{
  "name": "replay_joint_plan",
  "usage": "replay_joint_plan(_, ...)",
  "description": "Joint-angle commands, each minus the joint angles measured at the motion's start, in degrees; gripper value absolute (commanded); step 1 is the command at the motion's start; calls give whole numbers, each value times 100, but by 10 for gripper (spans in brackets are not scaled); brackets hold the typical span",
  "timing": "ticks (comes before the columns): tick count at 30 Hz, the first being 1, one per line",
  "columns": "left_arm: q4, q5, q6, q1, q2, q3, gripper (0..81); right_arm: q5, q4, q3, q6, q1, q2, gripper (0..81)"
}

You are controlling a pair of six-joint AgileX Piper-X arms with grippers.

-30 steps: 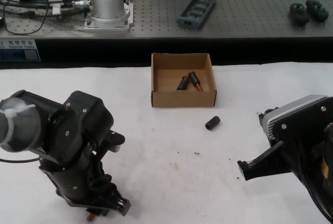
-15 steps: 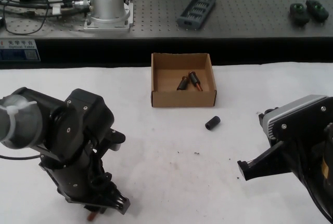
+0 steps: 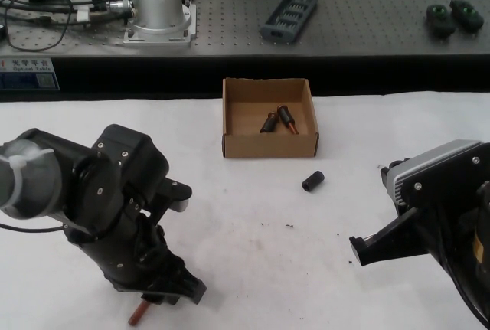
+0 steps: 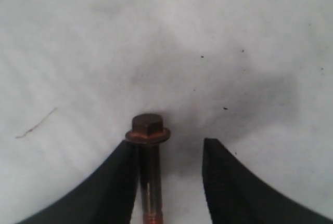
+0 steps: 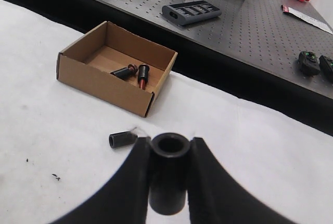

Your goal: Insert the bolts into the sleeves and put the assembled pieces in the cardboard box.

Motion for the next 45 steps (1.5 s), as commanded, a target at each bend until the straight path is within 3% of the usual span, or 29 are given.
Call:
replay_joint_plan(1, -68, 18, -48, 7, 23, -30, 302, 23, -53, -11, 1, -9, -77, 71)
replay_joint_plan(3, -68, 18, -48, 7, 23, -19, 302, 23, -53, -11, 1, -9, -77, 71)
replay_joint_plan(6, -68, 6, -48, 7, 41, 36, 234, 23, -53, -11, 1, -9, -77, 71)
replay_joint_plan(11, -51, 6, -48, 7, 222, 166, 11, 23, -53, -11, 1, -9, -77, 71)
replay_joint_plan(16, 5, 87, -29, 7, 373, 188, 6, 23, -53, -11, 1, -9, -77, 71)
replay_joint_plan(20, 114, 797, -50, 7, 265, 188, 6, 23, -53, -11, 1, -9, -77, 71)
replay_joint_plan(24, 111, 926, -149, 7, -15, 188, 6, 23, -99, -11, 1, -9, -77, 71)
replay_joint_plan(35, -863, 951, -798, 7, -1773, 280, 6, 23, -101, -11, 1, -9, -77, 71)
replay_joint_plan(45, -2510, 900, -896, 7, -3527, 1606, 6, -29, -97, -11, 372, 74, -385, 71)
